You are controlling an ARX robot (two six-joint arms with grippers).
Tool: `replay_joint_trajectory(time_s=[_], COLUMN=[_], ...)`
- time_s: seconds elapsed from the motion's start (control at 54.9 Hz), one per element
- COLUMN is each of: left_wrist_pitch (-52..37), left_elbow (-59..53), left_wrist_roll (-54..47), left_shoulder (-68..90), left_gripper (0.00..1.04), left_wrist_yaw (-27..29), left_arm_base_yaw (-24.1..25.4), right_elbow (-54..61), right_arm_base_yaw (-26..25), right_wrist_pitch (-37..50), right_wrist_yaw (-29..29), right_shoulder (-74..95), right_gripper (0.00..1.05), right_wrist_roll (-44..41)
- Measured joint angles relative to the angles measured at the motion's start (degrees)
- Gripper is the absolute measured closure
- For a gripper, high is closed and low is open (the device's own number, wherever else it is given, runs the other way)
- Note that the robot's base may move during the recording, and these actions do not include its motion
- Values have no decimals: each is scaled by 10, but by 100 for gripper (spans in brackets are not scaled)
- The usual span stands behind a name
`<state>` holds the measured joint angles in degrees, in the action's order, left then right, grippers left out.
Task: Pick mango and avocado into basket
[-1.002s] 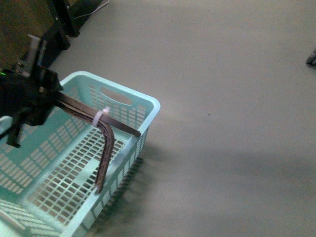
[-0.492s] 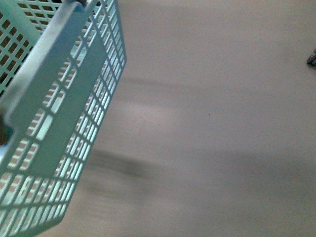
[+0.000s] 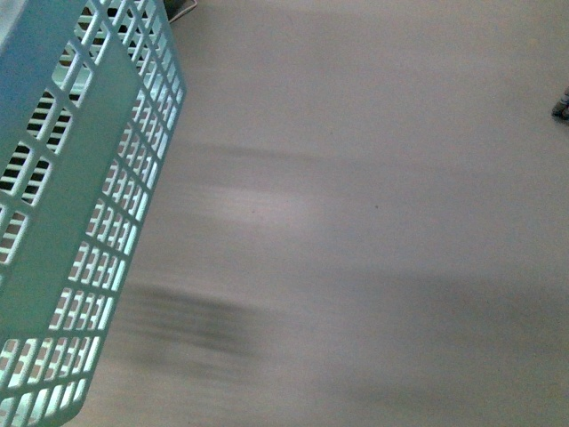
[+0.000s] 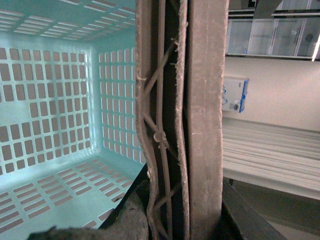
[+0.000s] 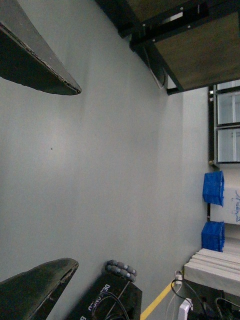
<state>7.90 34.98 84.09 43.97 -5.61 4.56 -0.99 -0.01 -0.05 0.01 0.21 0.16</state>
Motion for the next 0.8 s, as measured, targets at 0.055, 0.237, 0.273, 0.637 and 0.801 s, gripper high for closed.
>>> replay_joint_trajectory(time_s=[0.055, 0.237, 0.273, 0.637, 0.801], left_wrist_pitch=[0, 0, 0, 1, 1], left_elbow=[0, 0, -1, -2, -2], left_wrist_roll=[1, 0, 0, 0, 0], left_shoulder=[0, 0, 0, 0, 0], left_gripper=[85, 85, 85, 85, 85], left_wrist_yaw=[-2, 1, 2, 0, 0], left_arm_base_yaw=[0, 0, 0, 0, 0], right_elbow=[0, 0, 0, 0, 0], right_arm_base_yaw=[0, 0, 0, 0, 0], right_wrist_pitch=[0, 0, 0, 0, 0], right_wrist_yaw=[0, 0, 0, 0, 0], right_shoulder=[0, 0, 0, 0, 0], right_gripper=[9, 9, 9, 9, 9], right_wrist_roll=[0, 0, 0, 0, 0])
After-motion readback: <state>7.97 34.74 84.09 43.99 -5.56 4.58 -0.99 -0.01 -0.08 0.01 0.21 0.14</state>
